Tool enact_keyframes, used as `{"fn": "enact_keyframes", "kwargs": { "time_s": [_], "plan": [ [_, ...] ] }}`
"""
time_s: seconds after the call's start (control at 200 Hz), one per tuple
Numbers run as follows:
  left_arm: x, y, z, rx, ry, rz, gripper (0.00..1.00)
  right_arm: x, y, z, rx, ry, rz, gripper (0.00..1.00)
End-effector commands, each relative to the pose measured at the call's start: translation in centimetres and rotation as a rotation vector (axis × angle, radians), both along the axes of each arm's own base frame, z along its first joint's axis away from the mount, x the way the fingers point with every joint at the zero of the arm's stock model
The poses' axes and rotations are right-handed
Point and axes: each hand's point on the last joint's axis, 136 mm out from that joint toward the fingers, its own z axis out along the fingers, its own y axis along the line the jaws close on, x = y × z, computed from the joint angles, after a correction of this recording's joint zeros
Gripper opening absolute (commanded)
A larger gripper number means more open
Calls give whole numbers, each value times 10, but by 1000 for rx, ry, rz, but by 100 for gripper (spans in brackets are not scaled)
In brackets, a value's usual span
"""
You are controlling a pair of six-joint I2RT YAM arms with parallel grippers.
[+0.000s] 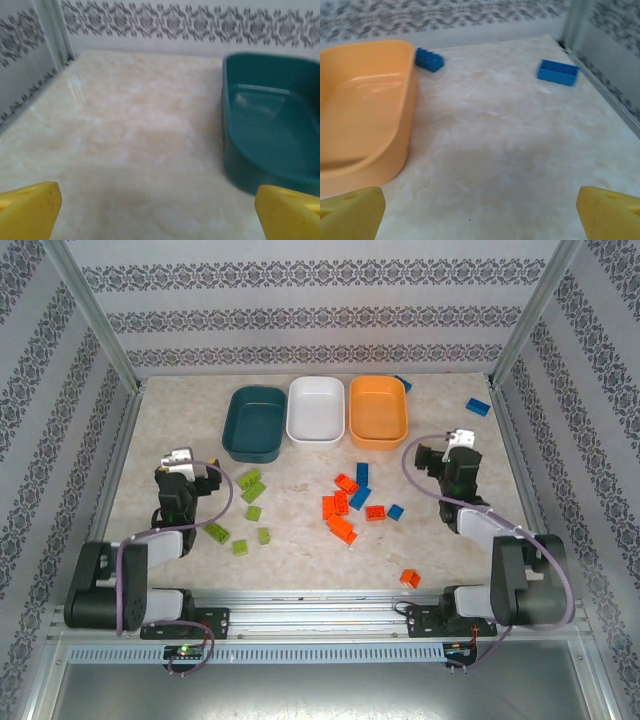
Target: Sort the legos into containers by color
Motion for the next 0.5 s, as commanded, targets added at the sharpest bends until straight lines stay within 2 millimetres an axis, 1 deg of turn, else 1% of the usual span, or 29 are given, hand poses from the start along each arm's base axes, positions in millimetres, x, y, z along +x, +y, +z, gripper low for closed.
{"fn": "enact_keyframes", "kwargs": {
  "time_s": [0.0, 0.045, 0.08, 0.215, 0.325, 0.385, 0.495],
  "plan": [
    [-12, 28, 10, -90, 93, 200, 100, -24, -32, -4, 99, 186, -237, 98],
    [-19, 38, 15, -132, 137, 286, 100, -26, -31, -2, 118, 244, -223, 98],
    [-22, 39, 19, -151, 172, 308, 100, -28, -30, 0, 155, 267, -219, 98],
    [-22, 30, 34, -206, 268, 289, 100, -25, -21, 18, 347, 256, -174, 98],
    [-23, 29, 46, -269, 318, 318, 100, -21, -12, 31, 422, 285, -136, 98],
    [-19, 20, 54, -326, 332, 291, 100, -19, -4, 33, 453, 333, -101, 98],
    [-5, -3, 69, -408, 371, 197, 100, -12, 15, 37, 528, 409, -24, 98]
  ]
}}
